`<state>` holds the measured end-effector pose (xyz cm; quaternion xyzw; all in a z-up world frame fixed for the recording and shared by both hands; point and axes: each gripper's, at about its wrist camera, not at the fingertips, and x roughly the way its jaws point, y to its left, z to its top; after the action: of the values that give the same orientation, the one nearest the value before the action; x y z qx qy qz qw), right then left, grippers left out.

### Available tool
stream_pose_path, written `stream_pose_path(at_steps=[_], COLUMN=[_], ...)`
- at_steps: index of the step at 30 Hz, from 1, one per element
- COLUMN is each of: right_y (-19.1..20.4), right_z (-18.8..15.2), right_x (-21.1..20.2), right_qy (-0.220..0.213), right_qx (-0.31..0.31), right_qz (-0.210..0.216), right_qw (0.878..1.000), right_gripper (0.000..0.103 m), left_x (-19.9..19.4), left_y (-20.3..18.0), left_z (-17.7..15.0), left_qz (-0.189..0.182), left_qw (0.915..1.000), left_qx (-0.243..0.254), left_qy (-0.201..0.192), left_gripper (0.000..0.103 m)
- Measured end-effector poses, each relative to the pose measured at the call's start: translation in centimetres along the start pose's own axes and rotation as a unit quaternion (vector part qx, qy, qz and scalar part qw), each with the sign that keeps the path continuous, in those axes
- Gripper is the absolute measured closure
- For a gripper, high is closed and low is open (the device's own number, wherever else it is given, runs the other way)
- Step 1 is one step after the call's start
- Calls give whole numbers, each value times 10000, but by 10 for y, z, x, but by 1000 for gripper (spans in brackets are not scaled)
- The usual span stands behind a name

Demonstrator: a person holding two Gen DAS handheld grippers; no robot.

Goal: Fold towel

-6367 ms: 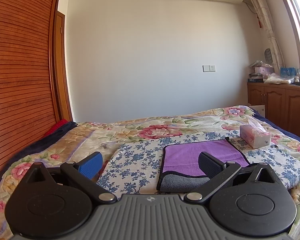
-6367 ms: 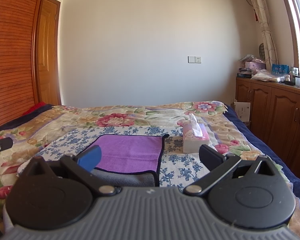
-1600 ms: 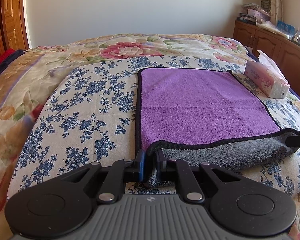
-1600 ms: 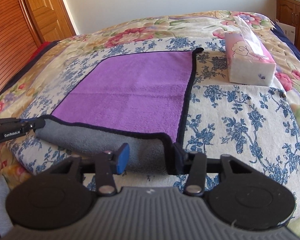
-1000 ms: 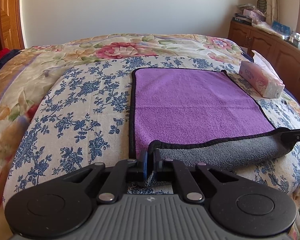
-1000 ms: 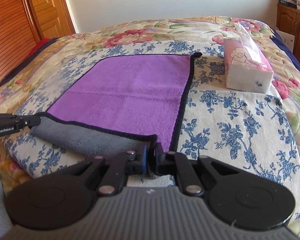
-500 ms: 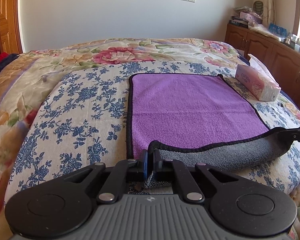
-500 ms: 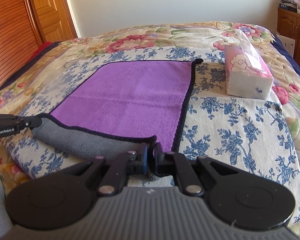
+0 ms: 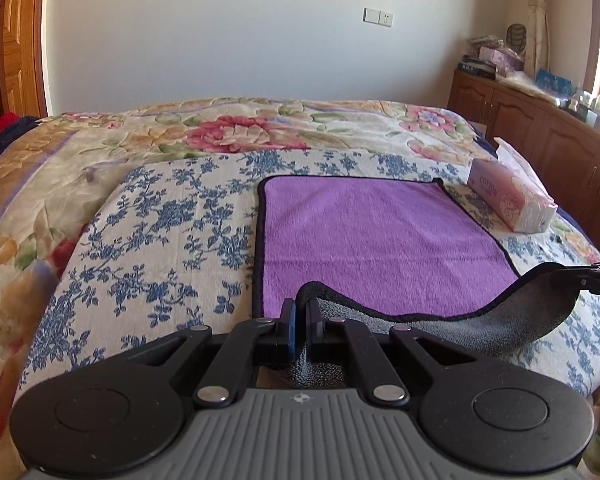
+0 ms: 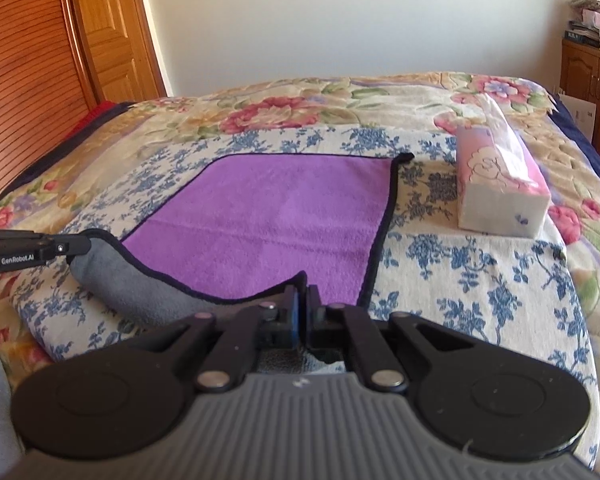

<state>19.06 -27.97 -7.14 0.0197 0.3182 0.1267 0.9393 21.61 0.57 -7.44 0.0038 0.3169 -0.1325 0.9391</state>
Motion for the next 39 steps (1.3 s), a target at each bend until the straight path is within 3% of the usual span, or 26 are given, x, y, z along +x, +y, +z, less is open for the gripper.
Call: stream_pose_path(at_steps=[23, 39], right_y=[0, -12], right_z=[26, 42], right_x=[4, 26], right_qy=[-457, -691], right_qx=[-231, -293], right_qz=[158, -60], right_qw=[9986, 9972], right_gripper=[99, 99], left_x=[16, 47], left_y=[1, 1], left_z=[28, 44], left_qz=[5, 118], left_qw=[9992, 9987], left_qx=[-59, 28], left_qy=[-404, -500], left_gripper=[98, 98])
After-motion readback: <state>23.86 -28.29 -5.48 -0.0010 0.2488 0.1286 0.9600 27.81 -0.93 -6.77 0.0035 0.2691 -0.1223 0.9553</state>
